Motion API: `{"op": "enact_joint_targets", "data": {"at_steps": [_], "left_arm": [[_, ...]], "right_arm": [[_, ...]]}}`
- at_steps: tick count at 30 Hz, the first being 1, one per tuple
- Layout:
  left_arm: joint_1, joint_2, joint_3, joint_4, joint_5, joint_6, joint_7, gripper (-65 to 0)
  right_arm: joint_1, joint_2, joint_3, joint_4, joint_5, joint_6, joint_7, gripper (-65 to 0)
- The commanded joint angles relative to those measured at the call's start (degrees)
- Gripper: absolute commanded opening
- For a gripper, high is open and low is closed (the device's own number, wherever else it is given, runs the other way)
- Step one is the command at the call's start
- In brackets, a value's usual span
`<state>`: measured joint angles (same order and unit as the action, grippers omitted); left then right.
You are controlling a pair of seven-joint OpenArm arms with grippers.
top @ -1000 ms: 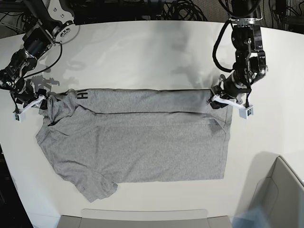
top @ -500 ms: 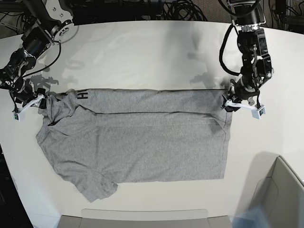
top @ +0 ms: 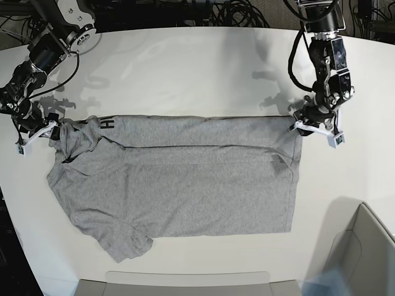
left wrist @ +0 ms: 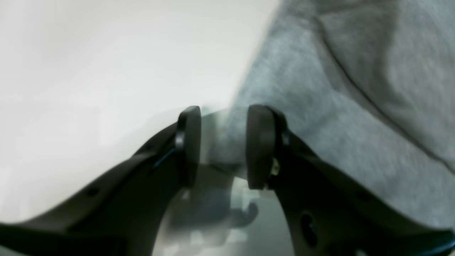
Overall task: Fold the T-shirt properly
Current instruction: 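Regrasp the folded edge with both grippers and drag the shirt back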
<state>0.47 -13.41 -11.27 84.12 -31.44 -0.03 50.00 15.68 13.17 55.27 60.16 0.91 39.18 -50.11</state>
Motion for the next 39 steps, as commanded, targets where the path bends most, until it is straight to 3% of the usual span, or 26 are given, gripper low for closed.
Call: {"op": "enact_joint_targets", "data": {"at_steps": [1,3,6,9,11,13,19,23,29,39], "left_arm": [[-0.7,0.4,0.1,0.7,-0.2,-1.3,1.7,-42.3],[-0.7,1.0,0.1,0.7,0.1,-2.8,3.1,-42.3],[-0.7,1.1,0.1,0.1,0.1,-3.5,3.1,-42.9],[-0.7,1.0,-0.2,-1.4,0.1,-3.3,3.3,-49.4],[-0.7,0.8,-0.5,-2.0,0.1,-3.1,3.8,-58.1],[-0.4,0.7,-0.5,-1.9,-0.1,-3.1,3.9,-65.0],[1.6,0.6,-1.4,-0.4,-0.2,-3.1,6.0,-65.0],[6.1,0.7,-5.7,5.8,-0.3,-3.4,7.0,-65.0],[10.1,0.5,-6.4,11.7,-0.3,-3.5,11.2,-65.0],[20.0,-1.5,-6.7,15.7,-0.2,-3.5,10.6,-65.0]], "right_arm": [[0.2,0.7,-0.1,0.1,-2.2,0.8,-2.6,-35.3],[0.3,0.7,-0.1,0.1,-2.2,0.8,-2.6,-35.7],[0.5,0.7,-0.2,-0.1,-2.2,0.8,-2.6,-44.4],[0.6,0.7,-2.8,0.0,-2.2,0.8,-2.6,-57.8],[0.4,0.7,-5.0,0.2,-2.2,0.8,-2.6,-65.0],[0.1,0.8,-5.7,0.3,-2.2,0.8,-2.6,-65.0],[-1.9,3.7,-5.5,0.7,-2.2,0.8,-5.8,-65.0],[-5.9,3.9,-5.4,8.0,-2.0,0.8,-8.8,-65.0],[-13.9,0.6,-5.6,19.9,-2.2,0.8,-8.9,-65.0],[-24.7,-3.1,-5.4,25.8,-2.0,0.8,-8.9,-65.0]]}}
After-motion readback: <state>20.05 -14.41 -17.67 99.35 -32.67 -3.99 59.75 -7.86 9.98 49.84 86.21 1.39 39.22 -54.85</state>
